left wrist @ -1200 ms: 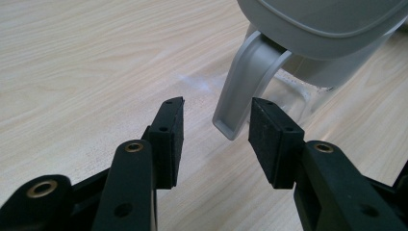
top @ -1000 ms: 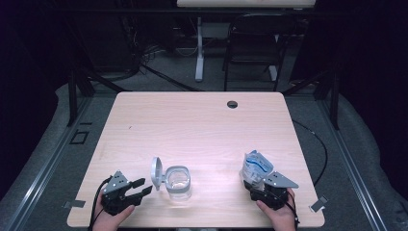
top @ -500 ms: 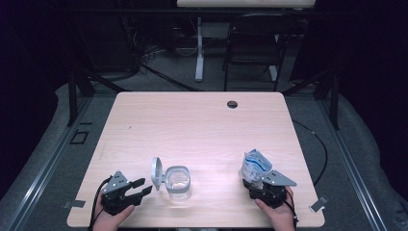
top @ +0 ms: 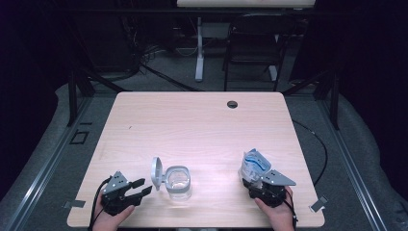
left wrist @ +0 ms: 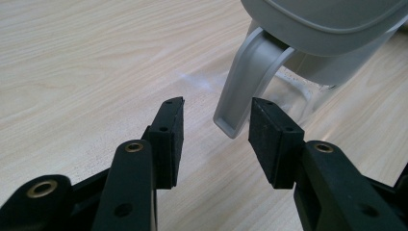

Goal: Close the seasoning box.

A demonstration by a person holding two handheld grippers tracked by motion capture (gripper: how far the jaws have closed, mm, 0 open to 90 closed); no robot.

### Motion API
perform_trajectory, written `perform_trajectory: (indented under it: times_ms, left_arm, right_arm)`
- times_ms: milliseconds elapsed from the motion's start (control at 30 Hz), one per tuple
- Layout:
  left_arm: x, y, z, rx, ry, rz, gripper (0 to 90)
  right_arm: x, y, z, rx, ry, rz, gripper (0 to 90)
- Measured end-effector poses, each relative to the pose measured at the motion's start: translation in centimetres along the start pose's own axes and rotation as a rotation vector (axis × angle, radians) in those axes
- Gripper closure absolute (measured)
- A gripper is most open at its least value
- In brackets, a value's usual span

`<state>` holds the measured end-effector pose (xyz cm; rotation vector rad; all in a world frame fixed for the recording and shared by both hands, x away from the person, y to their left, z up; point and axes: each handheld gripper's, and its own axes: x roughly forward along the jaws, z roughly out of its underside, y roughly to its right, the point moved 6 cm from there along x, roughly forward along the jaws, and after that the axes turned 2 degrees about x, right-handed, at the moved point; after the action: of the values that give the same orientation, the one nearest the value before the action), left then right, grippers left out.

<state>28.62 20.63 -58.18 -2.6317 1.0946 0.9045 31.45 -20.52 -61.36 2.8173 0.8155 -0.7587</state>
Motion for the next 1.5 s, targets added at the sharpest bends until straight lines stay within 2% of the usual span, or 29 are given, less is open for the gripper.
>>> perform_trajectory:
  times_ms: [467, 733, 1100, 1500]
  left_arm:
    - [-0.2, 0.0, 0.3, 0.000, -0.010, 0.000, 56.7]
    - [-0.2, -0.1, 0.3, -0.003, -0.005, 0.000, 56.7]
    - [0.0, 0.1, 0.1, -0.002, -0.003, 0.001, 56.6]
    - [-0.2, 0.1, 0.1, 0.003, -0.006, -0.002, 56.6]
  right_arm:
    - [-0.1, -0.2, 0.0, -0.006, 0.001, -0.006, 45.7]
    - [-0.2, -0.5, -0.1, -0.046, 0.007, 0.010, 45.8]
    - [-0.7, -1.2, -2.4, -0.077, 0.055, 0.001, 45.8]
    - [-0.8, -1.8, -4.0, -0.129, 0.056, 0.003, 45.8]
